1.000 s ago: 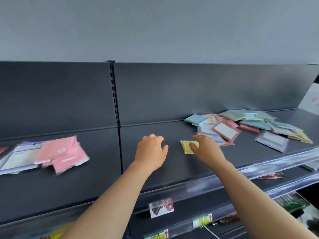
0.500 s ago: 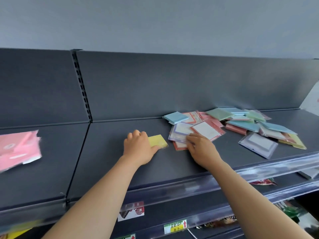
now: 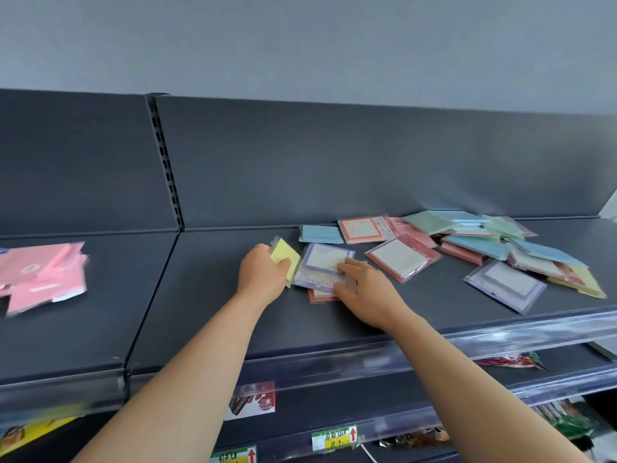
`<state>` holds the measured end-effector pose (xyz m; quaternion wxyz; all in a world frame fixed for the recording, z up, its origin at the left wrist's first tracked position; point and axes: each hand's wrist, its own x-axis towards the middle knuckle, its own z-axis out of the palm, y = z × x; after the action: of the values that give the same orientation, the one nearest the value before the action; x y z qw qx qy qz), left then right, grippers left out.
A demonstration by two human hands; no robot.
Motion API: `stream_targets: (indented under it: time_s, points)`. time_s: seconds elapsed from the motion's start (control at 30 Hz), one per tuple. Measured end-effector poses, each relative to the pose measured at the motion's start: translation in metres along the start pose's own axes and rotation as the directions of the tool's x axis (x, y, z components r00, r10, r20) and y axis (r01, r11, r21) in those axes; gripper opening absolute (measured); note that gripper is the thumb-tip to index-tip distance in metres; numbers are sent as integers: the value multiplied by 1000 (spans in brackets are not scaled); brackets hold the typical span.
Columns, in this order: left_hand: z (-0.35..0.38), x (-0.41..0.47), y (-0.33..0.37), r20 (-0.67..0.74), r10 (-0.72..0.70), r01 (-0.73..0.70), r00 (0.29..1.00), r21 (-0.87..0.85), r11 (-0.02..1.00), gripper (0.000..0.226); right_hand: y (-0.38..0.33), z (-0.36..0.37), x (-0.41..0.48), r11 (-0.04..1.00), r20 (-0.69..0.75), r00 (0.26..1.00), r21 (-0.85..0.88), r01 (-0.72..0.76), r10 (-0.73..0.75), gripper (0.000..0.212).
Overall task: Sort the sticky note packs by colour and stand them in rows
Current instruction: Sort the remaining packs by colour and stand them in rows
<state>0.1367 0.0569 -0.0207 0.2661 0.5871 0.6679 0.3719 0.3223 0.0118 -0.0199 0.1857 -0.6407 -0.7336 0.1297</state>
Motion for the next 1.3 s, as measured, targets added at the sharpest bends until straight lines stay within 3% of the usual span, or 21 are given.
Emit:
stream_targets:
  time_s: [0.2, 0.27, 0.37, 0.47, 0.67, 0.87, 1.1, 1.23, 1.3]
  points:
    - [-3, 5, 0, -205, -89, 10, 975, -358, 934, 10, 1, 2, 1, 999, 35, 999, 39, 33, -34, 50]
    - [-4, 4, 3, -160, -84, 24, 984, -345, 938, 13, -1, 1, 1, 998, 45, 998, 40, 41, -43, 49]
    - [2, 0, 9, -1, -74, 72, 997, -190, 979, 19, -5, -3, 2, 997, 42, 998, 66, 33, -36, 46]
    - [8, 0, 12, 30, -77, 80, 997, -87, 993, 26, -8, -5, 5, 995, 45, 999, 94, -27, 23, 47]
    - [9, 0, 15, 68, -108, 119, 992, -179, 977, 28, -10, -2, 5, 999, 105, 994, 47, -16, 11, 51]
    - [0, -4, 7, 87, -133, 158, 987, -447, 880, 39, -21, 2, 10, 967, 34, 998, 245, -64, 57, 57]
    - [-43, -7, -7, -37, -151, 96, 988, -623, 777, 38, -63, 13, 28, 795, -102, 987, 605, -39, 126, 49]
    - [-78, -11, -26, -89, -169, 78, 982, -623, 778, 37, -101, 23, 35, 720, -80, 995, 694, 18, 52, 19]
    - [-97, -13, -41, -113, -191, 85, 975, -607, 790, 35, -122, 31, 37, 710, -86, 996, 703, 45, 22, 18]
